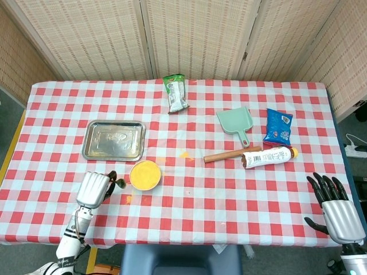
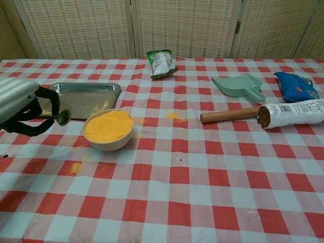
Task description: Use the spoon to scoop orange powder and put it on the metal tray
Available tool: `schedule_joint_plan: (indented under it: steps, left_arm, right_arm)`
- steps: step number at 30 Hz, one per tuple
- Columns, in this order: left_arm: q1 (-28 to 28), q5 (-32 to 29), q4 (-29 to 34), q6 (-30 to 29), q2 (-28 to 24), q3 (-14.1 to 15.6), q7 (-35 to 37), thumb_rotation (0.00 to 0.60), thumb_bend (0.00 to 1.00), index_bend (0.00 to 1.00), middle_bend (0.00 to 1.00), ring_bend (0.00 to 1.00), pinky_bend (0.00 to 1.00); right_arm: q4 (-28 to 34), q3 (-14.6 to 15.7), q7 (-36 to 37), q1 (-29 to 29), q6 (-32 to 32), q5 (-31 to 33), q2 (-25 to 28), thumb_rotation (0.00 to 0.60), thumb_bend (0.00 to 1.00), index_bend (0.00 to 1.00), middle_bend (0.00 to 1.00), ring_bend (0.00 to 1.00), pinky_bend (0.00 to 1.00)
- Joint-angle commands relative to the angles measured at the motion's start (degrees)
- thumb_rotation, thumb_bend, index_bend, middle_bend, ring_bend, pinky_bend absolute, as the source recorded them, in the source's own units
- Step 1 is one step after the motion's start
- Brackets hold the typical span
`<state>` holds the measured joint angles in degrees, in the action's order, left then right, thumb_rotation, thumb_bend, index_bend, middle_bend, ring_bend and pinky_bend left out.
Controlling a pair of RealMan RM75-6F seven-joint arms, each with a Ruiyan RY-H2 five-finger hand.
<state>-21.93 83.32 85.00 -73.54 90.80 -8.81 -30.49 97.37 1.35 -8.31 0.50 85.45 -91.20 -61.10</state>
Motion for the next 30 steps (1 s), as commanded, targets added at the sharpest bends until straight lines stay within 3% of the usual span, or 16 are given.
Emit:
schedule_joint_plan:
  steps: [1,9,16,25,30]
  left_arm:
    - [-3.23,-2.53,1.09,3.42,1.14,-1.83,-3.43,0.600,0.42,0.62,1.00,1.00,1.00]
    - [-9.05,-7.49,-3.58,9.23,6.45,-3.83,-8.04,0.600,0.43,0.62,1.00,1.00,1.00]
    - [-12.14,-9.47,-8.48,10.50,10.11,-4.15,-10.10,0.600,0.43,0.61,1.00,1.00,1.00]
    - [-12.64,-9.31,-9.51,9.17,10.39,-2.61,-9.30,0.600,0.43,0.32,1.00,1.00,1.00]
    - [-12.65,-9.26,-9.20,8.14,10.36,-2.09,-9.01,0.600,0.43,0.27,1.00,1.00,1.00]
  right_arm:
    - [-0.04,-0.21,0.42,0.11,-0.28,0.49,0.20,0.600,0.06,0.00,0.00,0.00,0.00]
    - [-0.30,-0.82,1.48,0.51,-1.40,2.32,0.74,0.600,0.06,0.00,0.00,0.00,0.00]
    - [-0.61,-1.27,2.04,0.81,-2.29,3.79,0.99,0.600,0.06,0.00,0.00,0.00,0.00]
    - [-0.56,-1.30,1.77,0.84,-2.58,4.32,1.00,0.600,0.06,0.00,0.00,0.00,0.00]
    - [-0.34,-1.20,1.83,0.71,-2.17,3.92,0.99,0.600,0.07,0.00,0.00,0.00,0.00]
